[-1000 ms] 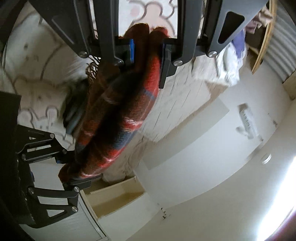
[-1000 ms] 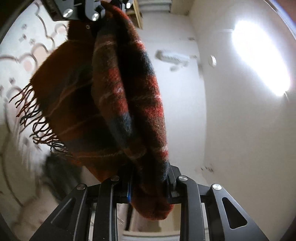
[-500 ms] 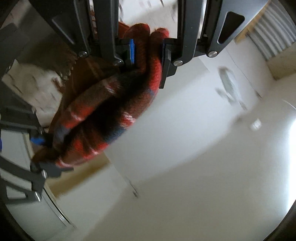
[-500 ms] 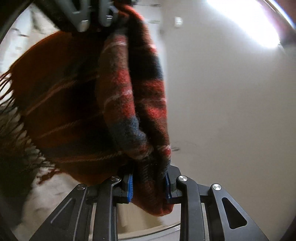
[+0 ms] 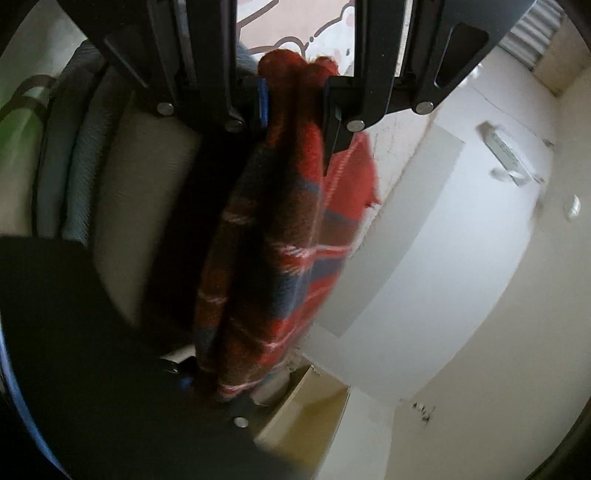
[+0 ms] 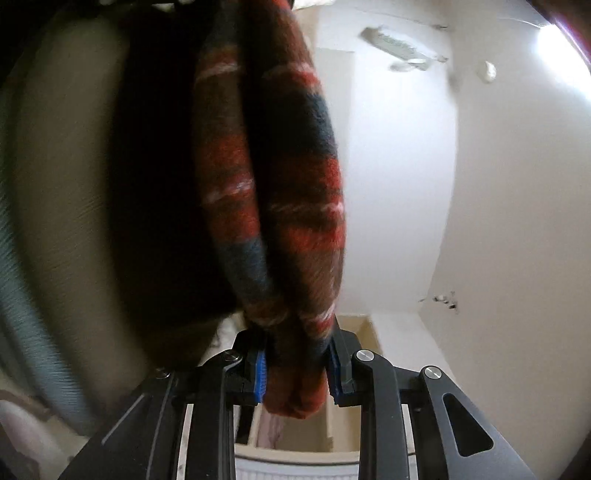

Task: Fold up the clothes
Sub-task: 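Carry the held blanket over to the stack of folded clothes with both tools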

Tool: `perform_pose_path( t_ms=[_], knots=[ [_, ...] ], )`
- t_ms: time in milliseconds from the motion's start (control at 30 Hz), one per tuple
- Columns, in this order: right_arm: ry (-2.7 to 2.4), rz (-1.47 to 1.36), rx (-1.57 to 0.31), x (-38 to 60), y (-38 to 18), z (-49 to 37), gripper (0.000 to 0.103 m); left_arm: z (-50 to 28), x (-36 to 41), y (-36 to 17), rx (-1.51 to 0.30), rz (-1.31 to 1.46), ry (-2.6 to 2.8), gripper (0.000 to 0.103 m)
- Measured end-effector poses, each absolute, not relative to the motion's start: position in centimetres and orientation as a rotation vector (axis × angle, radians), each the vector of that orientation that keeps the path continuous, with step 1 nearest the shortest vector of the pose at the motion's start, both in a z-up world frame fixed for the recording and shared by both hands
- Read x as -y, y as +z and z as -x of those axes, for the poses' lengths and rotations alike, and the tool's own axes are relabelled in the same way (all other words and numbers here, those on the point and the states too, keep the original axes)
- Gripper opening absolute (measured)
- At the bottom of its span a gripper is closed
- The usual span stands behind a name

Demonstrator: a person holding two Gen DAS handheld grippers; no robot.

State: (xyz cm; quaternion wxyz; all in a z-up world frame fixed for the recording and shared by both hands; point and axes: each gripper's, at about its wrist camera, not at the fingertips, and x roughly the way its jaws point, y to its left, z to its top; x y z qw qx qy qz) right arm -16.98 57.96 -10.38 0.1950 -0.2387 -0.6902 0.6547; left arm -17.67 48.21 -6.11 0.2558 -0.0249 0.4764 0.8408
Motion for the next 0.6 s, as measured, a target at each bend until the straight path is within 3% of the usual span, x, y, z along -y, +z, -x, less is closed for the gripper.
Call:
perform_pose_path(
  t_ms=[267, 600],
  knots=[
    [1.886, 0.529, 1.862, -58.8, -7.8, 14.4, 0.026, 16.0, -45.6, -3.8, -1.258, -0.072, 2.325, 0.020],
    [1.928, 0.650, 1.880, -60.1, -11.9, 10.6, 0.023, 11.6, -44.0, -7.3, -1.359, -0.129, 2.175, 0.020]
  ],
)
